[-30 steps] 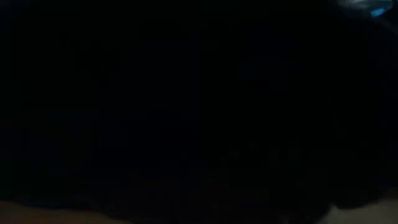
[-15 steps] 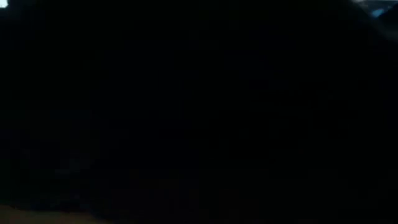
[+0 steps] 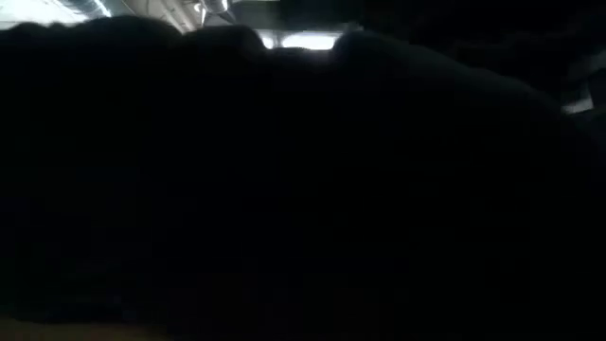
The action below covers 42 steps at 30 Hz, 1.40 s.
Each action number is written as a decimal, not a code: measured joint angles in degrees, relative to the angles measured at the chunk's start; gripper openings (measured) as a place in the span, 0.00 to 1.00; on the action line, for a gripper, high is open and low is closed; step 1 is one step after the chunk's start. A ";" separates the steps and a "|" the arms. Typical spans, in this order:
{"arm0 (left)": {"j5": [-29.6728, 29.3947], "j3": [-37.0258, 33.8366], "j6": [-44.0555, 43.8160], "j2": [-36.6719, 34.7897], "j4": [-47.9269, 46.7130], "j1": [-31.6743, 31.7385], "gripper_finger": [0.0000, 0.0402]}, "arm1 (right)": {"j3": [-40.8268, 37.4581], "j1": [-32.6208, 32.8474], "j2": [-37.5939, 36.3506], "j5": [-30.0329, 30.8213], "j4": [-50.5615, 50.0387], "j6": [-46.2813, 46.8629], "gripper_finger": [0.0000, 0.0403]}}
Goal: Fold laundry
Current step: Fold the dark blue short
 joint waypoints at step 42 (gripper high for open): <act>-1.52 0.03 0.93 -3.99 17.23 -6.83 0.41 | 0.06 10.99 -7.06 33.29 10.74 -4.34 0.38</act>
